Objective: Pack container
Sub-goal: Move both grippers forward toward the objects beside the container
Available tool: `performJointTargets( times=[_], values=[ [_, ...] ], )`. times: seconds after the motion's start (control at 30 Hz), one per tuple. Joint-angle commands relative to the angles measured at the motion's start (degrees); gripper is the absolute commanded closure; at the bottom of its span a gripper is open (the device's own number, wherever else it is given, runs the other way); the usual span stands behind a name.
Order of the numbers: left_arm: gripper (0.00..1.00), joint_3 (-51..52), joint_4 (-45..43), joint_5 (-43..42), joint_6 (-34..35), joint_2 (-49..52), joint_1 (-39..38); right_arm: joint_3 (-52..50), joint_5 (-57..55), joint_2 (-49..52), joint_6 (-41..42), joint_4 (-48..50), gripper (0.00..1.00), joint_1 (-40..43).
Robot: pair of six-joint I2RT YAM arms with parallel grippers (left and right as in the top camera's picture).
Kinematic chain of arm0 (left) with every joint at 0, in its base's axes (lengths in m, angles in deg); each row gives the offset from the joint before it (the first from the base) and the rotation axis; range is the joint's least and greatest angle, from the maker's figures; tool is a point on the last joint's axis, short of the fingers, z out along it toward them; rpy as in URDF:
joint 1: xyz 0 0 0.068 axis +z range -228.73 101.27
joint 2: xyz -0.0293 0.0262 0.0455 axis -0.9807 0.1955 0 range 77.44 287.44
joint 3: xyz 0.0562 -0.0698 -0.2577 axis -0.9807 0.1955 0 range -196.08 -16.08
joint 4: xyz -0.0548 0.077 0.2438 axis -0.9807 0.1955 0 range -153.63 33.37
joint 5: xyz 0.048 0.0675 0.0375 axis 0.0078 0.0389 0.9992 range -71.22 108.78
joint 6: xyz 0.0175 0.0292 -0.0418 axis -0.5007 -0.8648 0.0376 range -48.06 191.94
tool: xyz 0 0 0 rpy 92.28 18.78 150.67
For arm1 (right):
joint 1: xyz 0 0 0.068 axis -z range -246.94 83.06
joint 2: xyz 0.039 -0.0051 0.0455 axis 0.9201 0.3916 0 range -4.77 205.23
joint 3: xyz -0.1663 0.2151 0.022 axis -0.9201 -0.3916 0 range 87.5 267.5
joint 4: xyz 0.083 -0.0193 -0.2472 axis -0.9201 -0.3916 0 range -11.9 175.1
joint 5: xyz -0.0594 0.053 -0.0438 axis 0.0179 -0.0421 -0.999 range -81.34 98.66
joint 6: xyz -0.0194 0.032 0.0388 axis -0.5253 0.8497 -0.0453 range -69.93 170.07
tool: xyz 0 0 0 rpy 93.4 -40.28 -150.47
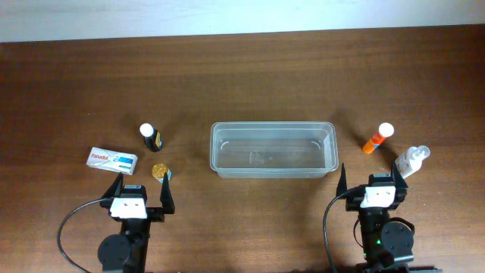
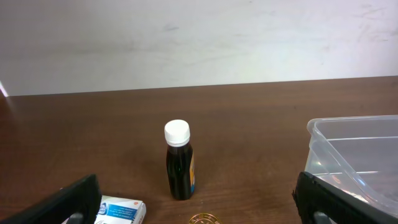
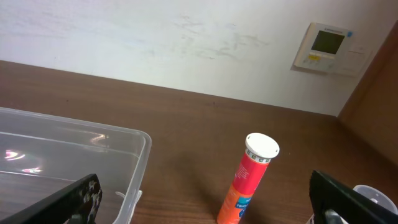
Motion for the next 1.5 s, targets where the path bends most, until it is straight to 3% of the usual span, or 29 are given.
performJointTargets(
  times=[0.0, 0.8, 0.97, 1.07, 1.27, 1.47],
  values=[
    [0.0, 0.2, 0.3, -0.2, -0.9, -0.2, -0.3, -0.1, -0.3, -0.3, 0.0, -0.8, 0.02, 0.1],
    [0.0, 0.2, 0.5, 0.1, -0.9, -0.2, -0.3, -0.1, -0.2, -0.3, 0.1, -0.7, 0.02, 0.1],
    [0.0, -0.5, 0.6, -0.5, 5.6, 0.2, -0.3, 0.0, -0.1, -0.3, 14.4, -0.7, 0.02, 0.1],
    [0.0, -2.6, 2.7, -0.4, 6.7, 0.2, -0.3, 1.0, -0.1, -0.2, 15.3, -1.2, 0.02, 0.1],
    [0.0, -13.2, 5.3, 0.0, 6.7, 5.7, -0.3, 11.8, -1.8, 5.2, 15.3, -7.9, 0.02, 0.2],
    [0.0, -28.0, 12.7, 0.2, 3.5, 21.7, -0.3, 32.5, -1.8, 25.2, 15.3, -20.4, 0.02, 0.2]
  ],
)
